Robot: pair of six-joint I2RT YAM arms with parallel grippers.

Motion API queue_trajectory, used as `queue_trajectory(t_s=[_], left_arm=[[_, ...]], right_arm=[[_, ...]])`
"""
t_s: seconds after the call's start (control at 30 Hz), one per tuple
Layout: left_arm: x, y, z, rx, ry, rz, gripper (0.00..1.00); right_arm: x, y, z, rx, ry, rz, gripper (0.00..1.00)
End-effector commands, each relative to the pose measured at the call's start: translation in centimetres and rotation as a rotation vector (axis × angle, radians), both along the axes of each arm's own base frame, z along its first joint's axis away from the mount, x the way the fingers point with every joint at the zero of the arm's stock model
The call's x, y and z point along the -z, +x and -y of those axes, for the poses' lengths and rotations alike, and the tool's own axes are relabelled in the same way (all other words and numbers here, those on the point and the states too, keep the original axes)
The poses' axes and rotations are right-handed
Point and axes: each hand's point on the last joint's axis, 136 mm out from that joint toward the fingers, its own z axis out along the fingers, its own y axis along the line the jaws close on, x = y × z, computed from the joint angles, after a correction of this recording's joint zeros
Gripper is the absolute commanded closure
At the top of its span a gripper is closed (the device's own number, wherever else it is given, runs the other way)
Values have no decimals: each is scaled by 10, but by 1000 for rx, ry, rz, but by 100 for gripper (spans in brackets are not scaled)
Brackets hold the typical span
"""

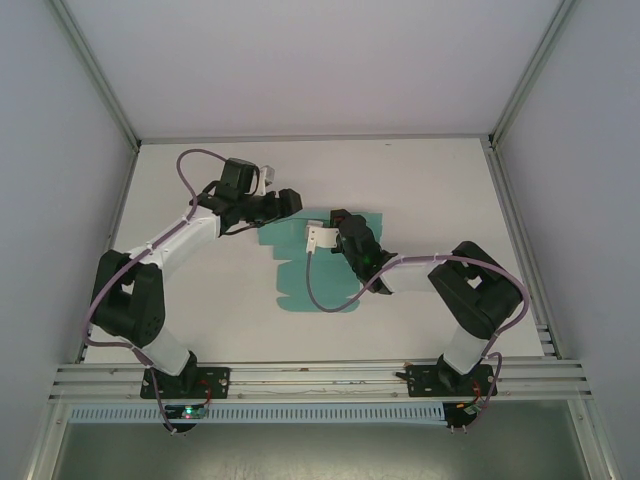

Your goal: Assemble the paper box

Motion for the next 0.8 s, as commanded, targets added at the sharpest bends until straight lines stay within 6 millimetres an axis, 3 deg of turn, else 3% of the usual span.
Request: queue_trajectory(t_s=[0.0, 0.27, 0.4, 0.77], left_arm=[[-4, -4, 13, 48, -93, -17, 25], [6, 2, 26, 53, -159, -66, 36], [11, 1, 24, 32, -125, -71, 36], [0, 21, 34, -60, -298, -46, 63]], right_arm=[[-10, 5, -9, 12, 87, 9, 100], [-19, 3, -15, 12, 153, 23, 100], [-22, 1, -12, 17, 170, 32, 100], [-17, -20, -36, -80, 204, 29, 100]])
